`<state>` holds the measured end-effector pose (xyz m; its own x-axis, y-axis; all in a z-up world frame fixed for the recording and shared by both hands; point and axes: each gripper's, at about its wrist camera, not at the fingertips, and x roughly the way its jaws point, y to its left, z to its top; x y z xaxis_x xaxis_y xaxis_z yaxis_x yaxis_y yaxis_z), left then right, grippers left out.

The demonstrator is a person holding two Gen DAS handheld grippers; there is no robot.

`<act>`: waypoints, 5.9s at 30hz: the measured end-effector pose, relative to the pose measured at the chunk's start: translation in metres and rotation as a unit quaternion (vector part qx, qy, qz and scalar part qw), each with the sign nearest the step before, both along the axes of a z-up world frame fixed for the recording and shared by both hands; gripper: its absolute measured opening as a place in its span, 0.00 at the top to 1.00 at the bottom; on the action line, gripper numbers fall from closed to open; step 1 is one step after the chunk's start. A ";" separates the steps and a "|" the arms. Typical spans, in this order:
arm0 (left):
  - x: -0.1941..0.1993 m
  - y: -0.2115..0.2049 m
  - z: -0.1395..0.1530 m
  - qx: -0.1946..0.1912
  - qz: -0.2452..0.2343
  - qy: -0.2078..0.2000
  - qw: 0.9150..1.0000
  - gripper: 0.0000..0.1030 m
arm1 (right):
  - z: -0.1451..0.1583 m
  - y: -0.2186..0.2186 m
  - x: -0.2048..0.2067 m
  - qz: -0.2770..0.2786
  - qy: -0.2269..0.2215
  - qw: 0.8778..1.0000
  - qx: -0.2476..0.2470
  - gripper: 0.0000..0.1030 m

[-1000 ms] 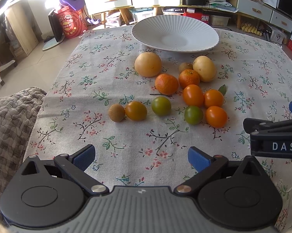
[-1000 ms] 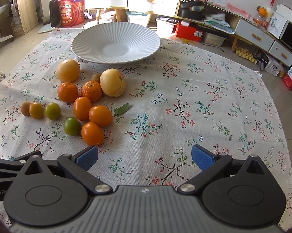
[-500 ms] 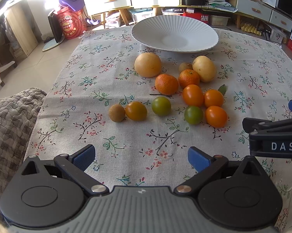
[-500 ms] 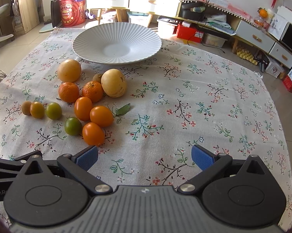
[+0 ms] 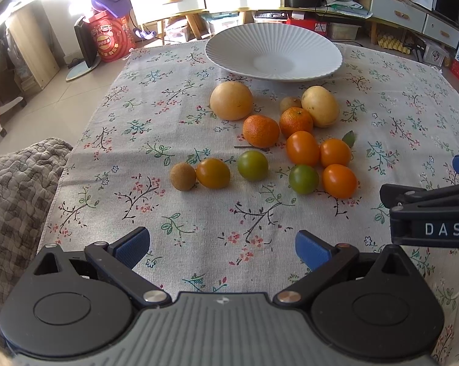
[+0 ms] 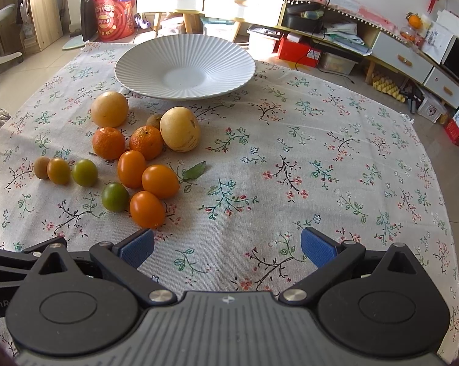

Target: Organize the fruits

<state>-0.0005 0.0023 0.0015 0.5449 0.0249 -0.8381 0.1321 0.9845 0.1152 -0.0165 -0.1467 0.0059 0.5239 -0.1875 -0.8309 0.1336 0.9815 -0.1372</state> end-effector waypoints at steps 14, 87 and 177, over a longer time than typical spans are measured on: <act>0.007 0.004 0.006 0.012 0.005 -0.015 1.000 0.17 | 0.013 -0.007 0.006 0.003 -0.026 1.000 -0.008 0.00; 0.057 0.030 -0.012 -0.007 -0.155 -0.003 0.988 0.40 | -0.027 0.017 0.028 0.097 0.058 0.988 0.109 0.23; 0.071 0.035 -0.007 -0.056 -0.133 -0.040 0.989 0.97 | -0.015 0.014 0.028 0.087 0.007 0.985 0.152 0.73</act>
<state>0.0708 0.0372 -0.0057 0.5841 -0.2180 -0.7819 0.3825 0.9235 0.0282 0.0111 -0.1324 -0.0088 0.5138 0.1617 -0.8426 -0.0395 0.9855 0.1651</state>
